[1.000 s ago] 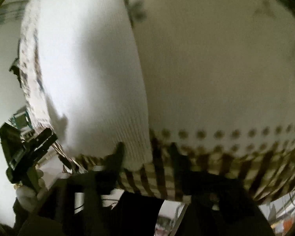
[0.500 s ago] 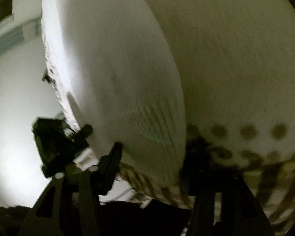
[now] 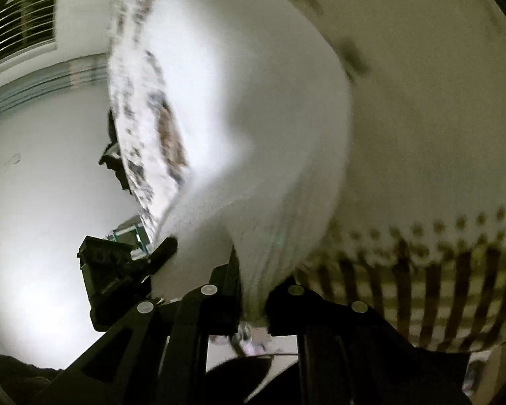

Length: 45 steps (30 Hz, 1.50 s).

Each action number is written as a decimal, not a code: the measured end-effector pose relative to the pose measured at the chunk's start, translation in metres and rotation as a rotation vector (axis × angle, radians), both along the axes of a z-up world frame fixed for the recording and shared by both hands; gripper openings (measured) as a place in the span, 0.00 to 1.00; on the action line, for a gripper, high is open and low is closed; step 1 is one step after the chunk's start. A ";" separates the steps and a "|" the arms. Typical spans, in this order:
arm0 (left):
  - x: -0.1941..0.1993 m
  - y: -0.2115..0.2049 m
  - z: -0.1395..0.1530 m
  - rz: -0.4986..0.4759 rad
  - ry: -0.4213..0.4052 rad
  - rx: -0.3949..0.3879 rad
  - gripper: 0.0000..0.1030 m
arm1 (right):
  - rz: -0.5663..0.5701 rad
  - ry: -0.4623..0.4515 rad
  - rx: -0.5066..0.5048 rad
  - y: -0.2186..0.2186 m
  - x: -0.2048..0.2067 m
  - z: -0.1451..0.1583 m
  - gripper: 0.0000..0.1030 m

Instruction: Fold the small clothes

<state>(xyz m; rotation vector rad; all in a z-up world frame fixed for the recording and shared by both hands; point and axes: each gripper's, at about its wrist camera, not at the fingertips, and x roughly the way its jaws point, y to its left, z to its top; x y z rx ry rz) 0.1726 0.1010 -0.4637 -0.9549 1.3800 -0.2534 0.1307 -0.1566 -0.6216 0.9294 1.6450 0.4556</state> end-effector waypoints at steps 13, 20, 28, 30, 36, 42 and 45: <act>0.248 -0.002 0.006 0.016 -0.208 0.058 0.08 | 0.007 -0.356 -0.158 -0.003 0.265 0.069 0.10; 0.335 0.031 -0.044 0.157 -0.125 -0.091 0.52 | -0.060 -0.324 -0.178 0.007 0.405 0.026 0.33; 0.323 0.040 -0.034 0.060 -0.201 0.184 0.67 | -0.042 -0.391 -0.312 -0.021 0.393 0.032 0.60; 0.340 0.015 -0.045 -0.067 -0.197 0.278 0.67 | -0.004 -0.344 -0.349 -0.019 0.395 0.013 0.60; 0.358 -0.034 -0.051 -0.248 -0.284 0.443 0.04 | 0.028 -0.336 -0.387 -0.005 0.406 -0.016 0.08; 0.366 0.004 -0.057 -0.144 -0.267 0.428 0.04 | 0.005 -0.423 -0.478 -0.008 0.416 0.001 0.06; 0.382 0.012 -0.078 -0.128 -0.208 0.441 0.01 | 0.007 -0.405 -0.528 -0.004 0.430 -0.008 0.06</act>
